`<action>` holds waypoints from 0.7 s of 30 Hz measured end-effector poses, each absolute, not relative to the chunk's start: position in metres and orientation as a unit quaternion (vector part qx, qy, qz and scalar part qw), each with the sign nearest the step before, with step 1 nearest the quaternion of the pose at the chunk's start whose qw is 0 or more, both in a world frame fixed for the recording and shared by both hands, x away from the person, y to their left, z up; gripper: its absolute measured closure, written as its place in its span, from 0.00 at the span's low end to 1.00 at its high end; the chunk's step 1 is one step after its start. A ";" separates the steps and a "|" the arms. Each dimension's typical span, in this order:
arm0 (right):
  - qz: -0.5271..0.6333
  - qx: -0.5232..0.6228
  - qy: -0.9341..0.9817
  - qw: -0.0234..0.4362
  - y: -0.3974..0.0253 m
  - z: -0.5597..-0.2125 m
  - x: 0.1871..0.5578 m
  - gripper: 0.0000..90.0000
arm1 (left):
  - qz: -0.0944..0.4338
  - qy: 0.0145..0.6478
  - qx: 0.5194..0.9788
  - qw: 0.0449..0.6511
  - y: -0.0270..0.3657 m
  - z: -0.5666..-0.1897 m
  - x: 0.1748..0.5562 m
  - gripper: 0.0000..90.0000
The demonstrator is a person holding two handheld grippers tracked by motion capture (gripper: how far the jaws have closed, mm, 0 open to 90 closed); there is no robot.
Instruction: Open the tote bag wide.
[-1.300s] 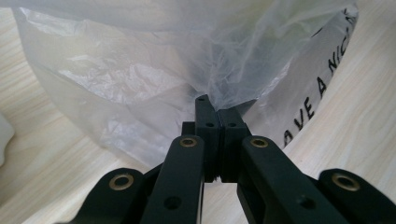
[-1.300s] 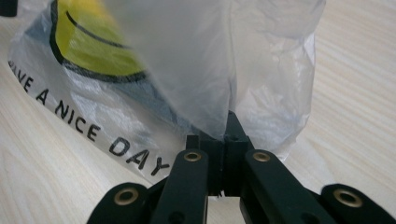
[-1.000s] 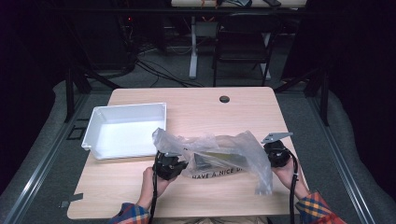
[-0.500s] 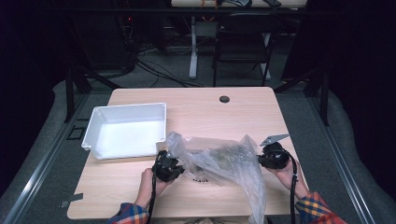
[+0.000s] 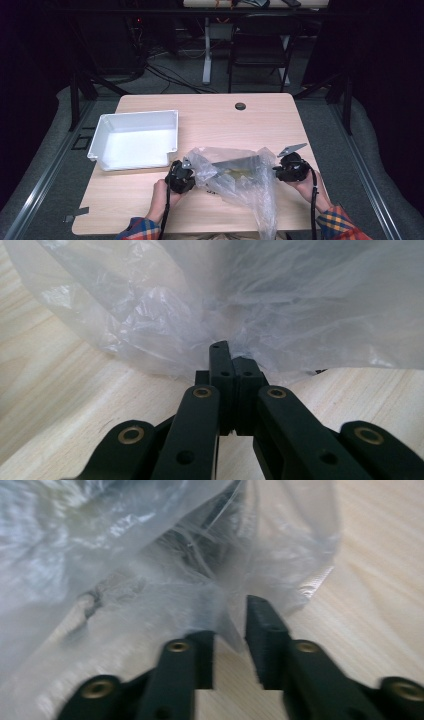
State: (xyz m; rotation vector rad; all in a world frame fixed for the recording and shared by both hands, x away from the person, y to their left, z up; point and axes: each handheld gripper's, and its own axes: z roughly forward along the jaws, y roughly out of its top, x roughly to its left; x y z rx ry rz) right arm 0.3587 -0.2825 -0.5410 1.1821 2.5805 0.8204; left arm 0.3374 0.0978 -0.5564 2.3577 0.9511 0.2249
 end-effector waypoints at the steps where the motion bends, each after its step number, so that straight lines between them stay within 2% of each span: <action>1: 0.281 0.398 0.868 0.099 -0.285 -0.538 0.357 0.75 | 0.086 0.359 0.882 0.294 0.098 -0.556 0.337 1.00; 3: 0.303 0.400 0.858 0.109 -0.294 -0.524 0.352 0.63 | 0.086 0.362 0.880 0.297 0.099 -0.555 0.338 1.00; 4: 0.303 0.400 0.858 0.109 -0.294 -0.524 0.352 0.63 | 0.086 0.362 0.880 0.297 0.099 -0.555 0.338 1.00; 5: 0.319 0.399 0.852 0.118 -0.299 -0.514 0.350 0.56 | 0.090 0.361 0.879 0.298 0.100 -0.555 0.338 1.00; 6: 0.319 0.399 0.852 0.118 -0.299 -0.514 0.350 0.56 | 0.090 0.361 0.879 0.298 0.100 -0.555 0.338 1.00; 10: 0.367 0.400 0.830 0.129 -0.304 -0.493 0.344 0.45 | 0.091 0.361 0.879 0.298 0.101 -0.554 0.339 1.00; 13: 0.405 0.387 0.821 0.111 -0.299 -0.482 0.340 0.38 | 0.095 0.365 0.877 0.299 0.100 -0.554 0.340 1.00; 15: 0.417 0.371 0.826 0.081 -0.286 -0.483 0.340 0.34 | 0.092 0.366 0.876 0.299 0.100 -0.554 0.340 1.00; 17: 0.413 0.366 0.830 0.072 -0.281 -0.485 0.341 0.34 | 0.093 0.368 0.875 0.300 0.101 -0.554 0.340 1.00; 19: 0.391 0.361 0.844 0.073 -0.269 -0.492 0.342 0.40 | 0.091 0.371 0.874 0.302 0.101 -0.554 0.341 1.00; 20: 0.381 0.360 0.849 0.073 -0.265 -0.496 0.343 0.45 | 0.090 0.371 0.874 0.301 0.102 -0.554 0.341 1.00; 21: 0.358 0.365 0.856 0.076 -0.259 -0.504 0.346 0.63 | 0.089 0.373 0.873 0.303 0.102 -0.555 0.341 1.00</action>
